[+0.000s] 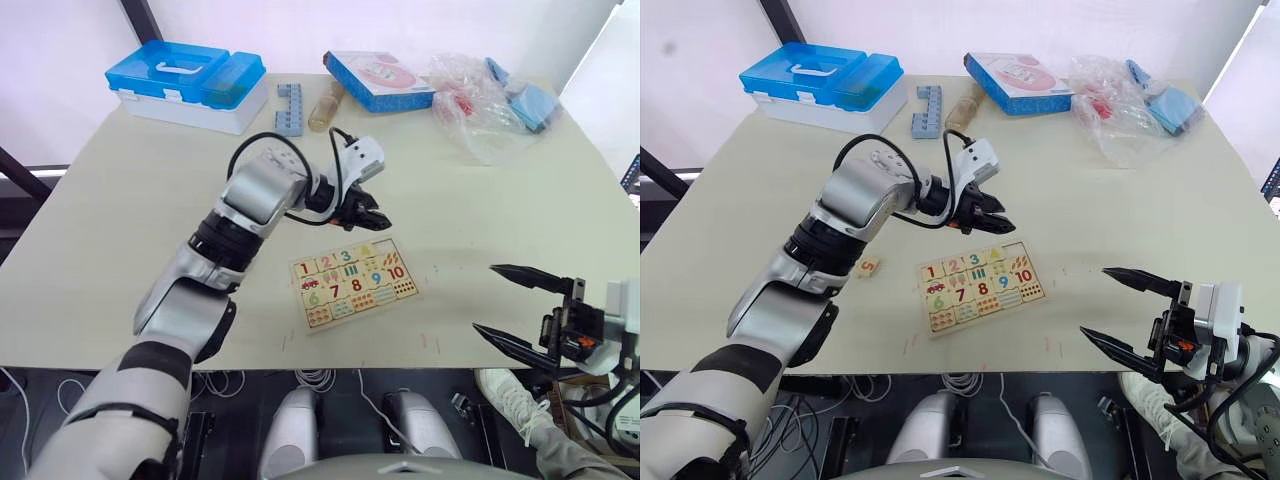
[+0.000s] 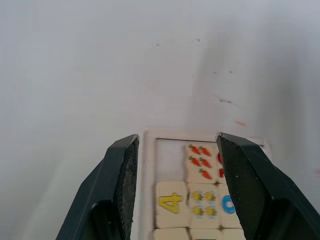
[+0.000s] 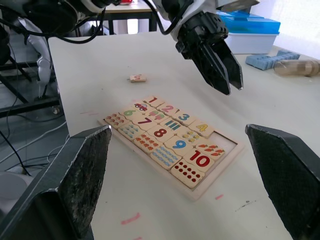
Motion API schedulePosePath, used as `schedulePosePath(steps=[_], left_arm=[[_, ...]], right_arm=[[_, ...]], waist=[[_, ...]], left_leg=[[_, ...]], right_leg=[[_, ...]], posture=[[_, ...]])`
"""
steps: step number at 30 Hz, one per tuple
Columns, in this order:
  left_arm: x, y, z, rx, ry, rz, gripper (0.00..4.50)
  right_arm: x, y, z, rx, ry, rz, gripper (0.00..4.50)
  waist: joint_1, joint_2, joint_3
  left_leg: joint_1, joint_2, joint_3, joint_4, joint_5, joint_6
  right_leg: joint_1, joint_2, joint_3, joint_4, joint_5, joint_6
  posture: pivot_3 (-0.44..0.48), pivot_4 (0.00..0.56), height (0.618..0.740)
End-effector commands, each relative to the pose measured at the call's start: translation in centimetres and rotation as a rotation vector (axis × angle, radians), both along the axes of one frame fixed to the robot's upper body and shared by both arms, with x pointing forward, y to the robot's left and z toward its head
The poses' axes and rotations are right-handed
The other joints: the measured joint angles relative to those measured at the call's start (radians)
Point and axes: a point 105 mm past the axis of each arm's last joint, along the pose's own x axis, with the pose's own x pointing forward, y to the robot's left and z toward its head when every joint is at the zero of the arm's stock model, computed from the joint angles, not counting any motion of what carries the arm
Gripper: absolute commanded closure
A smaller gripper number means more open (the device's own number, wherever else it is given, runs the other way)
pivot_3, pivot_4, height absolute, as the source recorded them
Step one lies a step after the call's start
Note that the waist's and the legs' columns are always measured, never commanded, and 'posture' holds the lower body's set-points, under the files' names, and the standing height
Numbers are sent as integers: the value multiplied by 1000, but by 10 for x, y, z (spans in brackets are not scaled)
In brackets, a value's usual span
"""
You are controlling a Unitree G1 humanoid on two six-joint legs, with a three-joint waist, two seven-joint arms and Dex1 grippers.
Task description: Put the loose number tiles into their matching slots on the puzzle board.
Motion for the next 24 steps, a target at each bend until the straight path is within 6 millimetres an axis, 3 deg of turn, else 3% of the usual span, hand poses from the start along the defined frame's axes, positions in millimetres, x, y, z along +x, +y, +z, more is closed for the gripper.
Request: schedulePosePath(steps=[1, 5, 14, 24], left_arm=[[0, 3, 2, -45, -93, -44, 2710], [-1, 6, -6, -69, -149, -63, 4468], [-8, 22, -37, -93, -170, -71, 4468], [-11, 27, -52, -124, -192, -67, 4468]], right_arm=[[-3, 2, 6, -6, -40, 6, 0], [-4, 2, 6, -6, -38, 2, 0], [-5, 3, 4, 0, -33, -1, 0], [-5, 4, 3, 2, -34, 0, 0]], waist=[[1, 0, 0], [3, 0, 0], [2, 0, 0], [2, 0, 0]], left_leg=[[0, 0, 0, 0, 0, 0], [0, 0, 0, 0, 0, 0], [0, 0, 0, 0, 0, 0], [0, 0, 1, 0, 0, 0]], right_leg=[[0, 0, 0, 0, 0, 0], [0, 0, 0, 0, 0, 0], [0, 0, 0, 0, 0, 0], [1, 0, 0, 0, 0, 0]], posture=[[0, 150, 740], [0, 150, 740], [0, 150, 740], [0, 150, 740]])
